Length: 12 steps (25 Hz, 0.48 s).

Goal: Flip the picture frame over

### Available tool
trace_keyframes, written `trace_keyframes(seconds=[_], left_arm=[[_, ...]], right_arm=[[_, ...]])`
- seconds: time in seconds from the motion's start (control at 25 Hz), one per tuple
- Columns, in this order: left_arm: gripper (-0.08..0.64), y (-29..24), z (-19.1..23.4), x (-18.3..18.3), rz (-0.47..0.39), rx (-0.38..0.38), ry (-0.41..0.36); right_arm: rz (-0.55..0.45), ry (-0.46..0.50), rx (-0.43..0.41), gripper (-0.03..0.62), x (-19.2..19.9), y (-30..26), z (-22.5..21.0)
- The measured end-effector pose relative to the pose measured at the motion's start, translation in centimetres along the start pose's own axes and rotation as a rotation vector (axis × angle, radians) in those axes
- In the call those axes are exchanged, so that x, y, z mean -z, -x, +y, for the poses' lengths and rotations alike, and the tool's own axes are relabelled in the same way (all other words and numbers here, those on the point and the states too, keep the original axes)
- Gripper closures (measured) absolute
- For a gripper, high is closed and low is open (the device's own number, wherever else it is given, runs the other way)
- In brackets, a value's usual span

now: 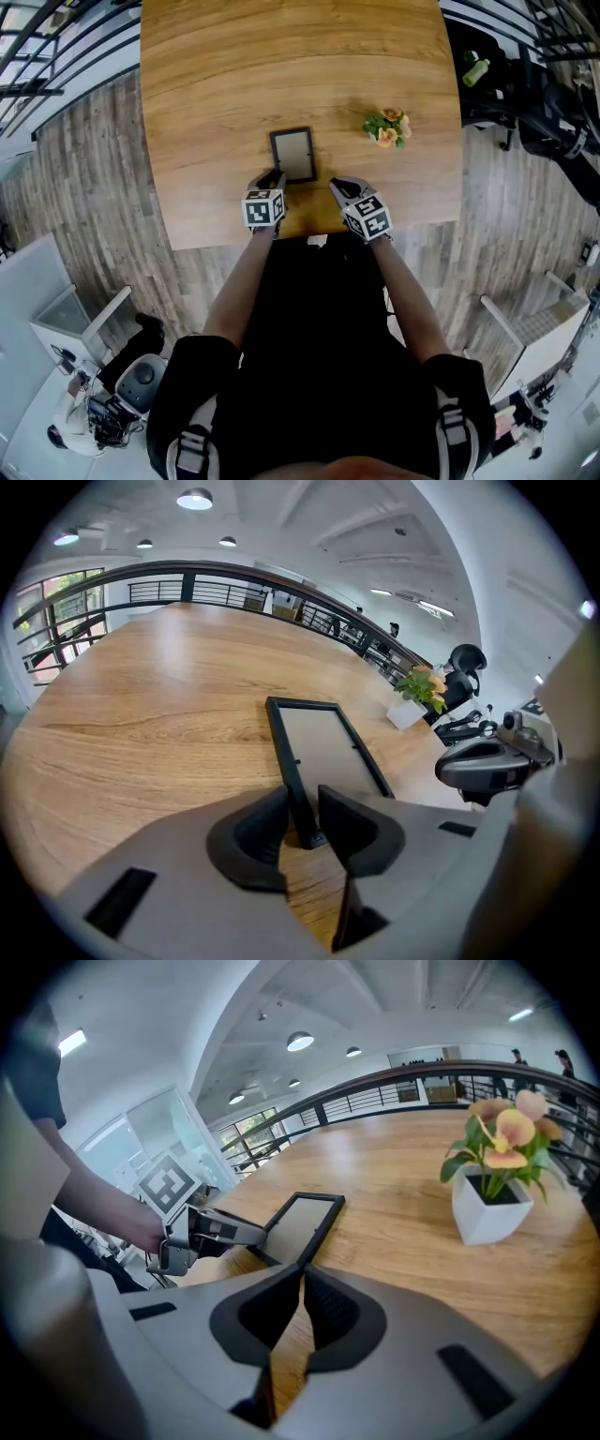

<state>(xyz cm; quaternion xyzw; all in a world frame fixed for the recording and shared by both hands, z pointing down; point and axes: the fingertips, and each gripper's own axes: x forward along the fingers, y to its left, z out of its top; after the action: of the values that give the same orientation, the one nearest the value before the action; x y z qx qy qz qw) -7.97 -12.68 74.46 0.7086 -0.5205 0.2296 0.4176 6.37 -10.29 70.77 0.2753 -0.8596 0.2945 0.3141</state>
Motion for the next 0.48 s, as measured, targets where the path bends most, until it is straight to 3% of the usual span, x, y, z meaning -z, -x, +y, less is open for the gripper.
trace_keyframes(seconds=[0.28, 0.48], left_arm=[[0.477, -0.21, 0.55, -0.15, 0.012, -0.024, 0.117], [0.494, 0.16, 0.82, -0.35, 0.006, -0.024, 0.159]], right_arm=[[0.005, -0.006, 0.007, 0.569, 0.48, 0.34, -0.23], [0.009, -0.002, 0.003, 0.569, 0.62, 0.24, 0.45]])
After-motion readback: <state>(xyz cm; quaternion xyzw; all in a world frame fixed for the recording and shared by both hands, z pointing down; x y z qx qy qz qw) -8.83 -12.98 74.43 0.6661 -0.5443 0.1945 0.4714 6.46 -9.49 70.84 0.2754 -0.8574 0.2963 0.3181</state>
